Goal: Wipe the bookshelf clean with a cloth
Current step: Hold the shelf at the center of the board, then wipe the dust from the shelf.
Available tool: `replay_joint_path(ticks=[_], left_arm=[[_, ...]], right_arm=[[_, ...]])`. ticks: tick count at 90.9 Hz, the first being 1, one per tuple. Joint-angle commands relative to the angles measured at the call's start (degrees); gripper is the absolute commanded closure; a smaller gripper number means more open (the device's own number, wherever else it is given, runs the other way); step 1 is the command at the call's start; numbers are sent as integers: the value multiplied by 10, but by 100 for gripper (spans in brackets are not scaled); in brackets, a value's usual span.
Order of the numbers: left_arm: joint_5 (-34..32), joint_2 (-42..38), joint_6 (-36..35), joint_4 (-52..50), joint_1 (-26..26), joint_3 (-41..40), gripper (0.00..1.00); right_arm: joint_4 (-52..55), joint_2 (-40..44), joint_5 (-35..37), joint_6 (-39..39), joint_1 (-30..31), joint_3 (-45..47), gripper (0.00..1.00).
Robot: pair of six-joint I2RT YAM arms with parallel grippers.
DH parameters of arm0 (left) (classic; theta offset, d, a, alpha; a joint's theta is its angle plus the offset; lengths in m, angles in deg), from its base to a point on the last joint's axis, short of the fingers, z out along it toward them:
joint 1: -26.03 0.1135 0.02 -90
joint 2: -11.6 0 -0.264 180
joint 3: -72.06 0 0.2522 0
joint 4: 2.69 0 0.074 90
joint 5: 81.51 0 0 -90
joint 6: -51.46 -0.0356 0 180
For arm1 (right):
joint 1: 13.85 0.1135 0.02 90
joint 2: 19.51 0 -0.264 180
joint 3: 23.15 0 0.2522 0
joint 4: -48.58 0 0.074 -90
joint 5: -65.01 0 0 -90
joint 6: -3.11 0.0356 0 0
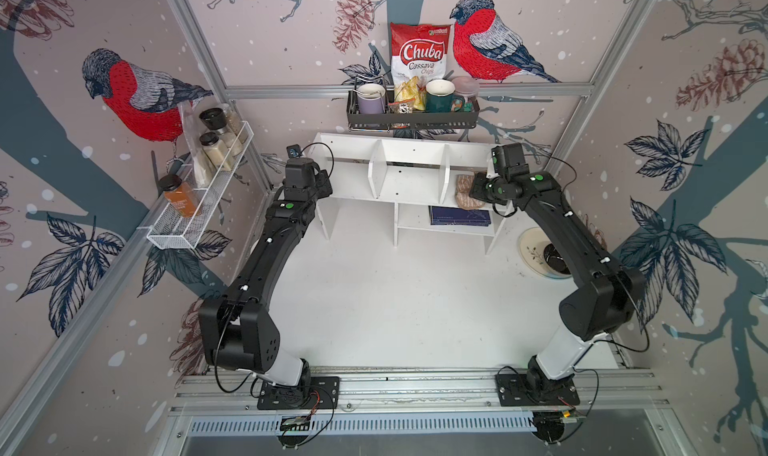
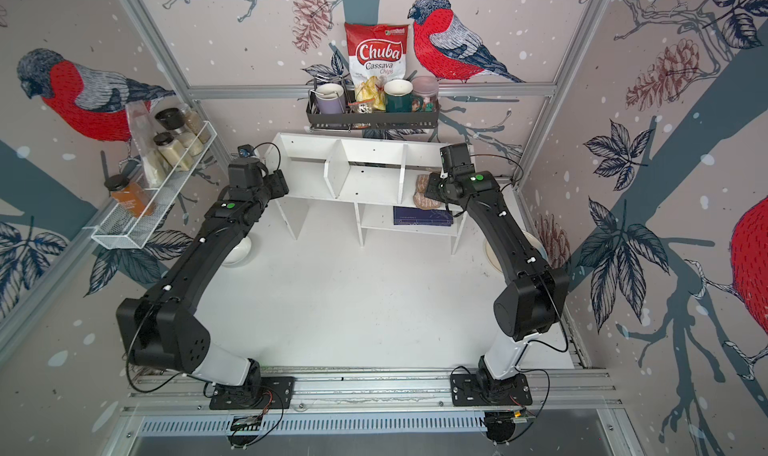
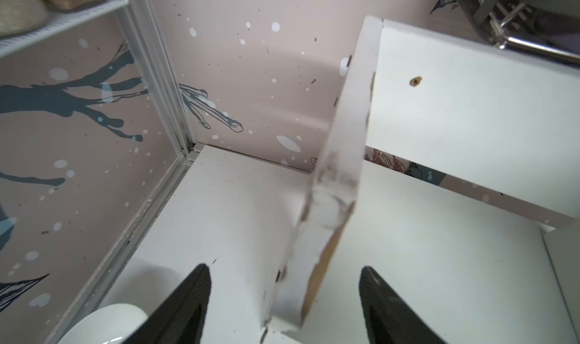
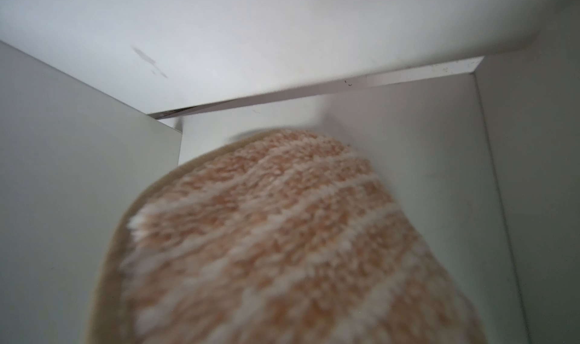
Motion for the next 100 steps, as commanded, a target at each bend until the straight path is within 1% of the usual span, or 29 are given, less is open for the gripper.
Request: replay_joint_path(ticks=[1,5,8,16,23,29,32,36,45,53,57,67,79,91,100], left_arm=[[54,5,-19,67,2,-2,35],[55,6,-20,72,2,-4,44],[52,7,-20,70,2,-4,54],[40,4,-15,66,2,-8,79],[46,-5,-12,68,2,-20,88],[58,-13,-9,69,2,-29,91],[64,-15,-8,66,2,-31,94],[64,-21,-5,60,2,-33,100],[63,-42,4,50,2,-48,100],[54,-66,8,50,2,-68,100],[50,-79,6,42,2,-73,100],[62,-95,-5,16,9,-77,100],[120,-88,-18,2,28,-74,100],[191,-51,-42,-12,29,-44,100],[242,-19,-48,-25,29,-17,100]], right_arm=[[35,-1,29,-13,1,-16,80],[41,3,34,-13,2,-18,67],[42,8,40,-14,4,-17,60],[41,20,68,-15,11,-14,49],[47,23,89,-11,12,-19,40],[48,26,94,-7,13,-20,38],[44,27,92,-6,15,-18,39],[39,26,91,-5,20,-16,45],[32,10,101,-4,25,-25,75],[30,-13,108,-2,11,-52,94],[28,-27,102,-1,3,-69,100],[33,-60,90,-1,-21,-123,100],[44,-99,59,4,-33,-205,100],[49,-133,30,-1,-19,-274,100],[43,-145,28,-8,-1,-285,100]])
